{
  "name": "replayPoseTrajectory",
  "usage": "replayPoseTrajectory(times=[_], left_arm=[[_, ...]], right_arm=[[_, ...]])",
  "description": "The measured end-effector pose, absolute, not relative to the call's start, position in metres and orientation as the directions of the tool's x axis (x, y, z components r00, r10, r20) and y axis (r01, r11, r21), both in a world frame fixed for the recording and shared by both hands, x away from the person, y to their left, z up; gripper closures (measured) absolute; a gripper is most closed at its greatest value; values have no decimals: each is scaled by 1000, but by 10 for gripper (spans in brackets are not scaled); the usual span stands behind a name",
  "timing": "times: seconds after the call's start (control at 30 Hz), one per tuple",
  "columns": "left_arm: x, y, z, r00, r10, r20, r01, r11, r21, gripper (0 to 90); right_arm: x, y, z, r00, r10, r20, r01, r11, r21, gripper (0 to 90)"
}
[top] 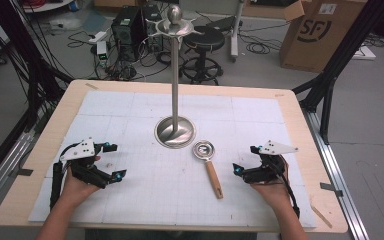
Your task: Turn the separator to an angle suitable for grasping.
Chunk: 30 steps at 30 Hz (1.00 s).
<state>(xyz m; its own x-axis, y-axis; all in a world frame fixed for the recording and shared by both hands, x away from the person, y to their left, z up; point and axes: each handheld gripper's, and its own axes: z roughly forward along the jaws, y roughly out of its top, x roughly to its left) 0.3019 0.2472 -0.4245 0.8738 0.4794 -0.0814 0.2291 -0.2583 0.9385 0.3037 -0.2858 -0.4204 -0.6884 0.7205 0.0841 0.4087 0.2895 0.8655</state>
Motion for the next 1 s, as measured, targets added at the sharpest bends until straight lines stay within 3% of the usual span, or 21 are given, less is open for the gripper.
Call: replayPoseTrajectory(times=[1.0], left_arm=[[304, 245, -426, 878, 472, -82, 224, -252, 941, 17]], right_arm=[[298, -272, -408, -687, 725, 56, 398, 310, 863, 16]])
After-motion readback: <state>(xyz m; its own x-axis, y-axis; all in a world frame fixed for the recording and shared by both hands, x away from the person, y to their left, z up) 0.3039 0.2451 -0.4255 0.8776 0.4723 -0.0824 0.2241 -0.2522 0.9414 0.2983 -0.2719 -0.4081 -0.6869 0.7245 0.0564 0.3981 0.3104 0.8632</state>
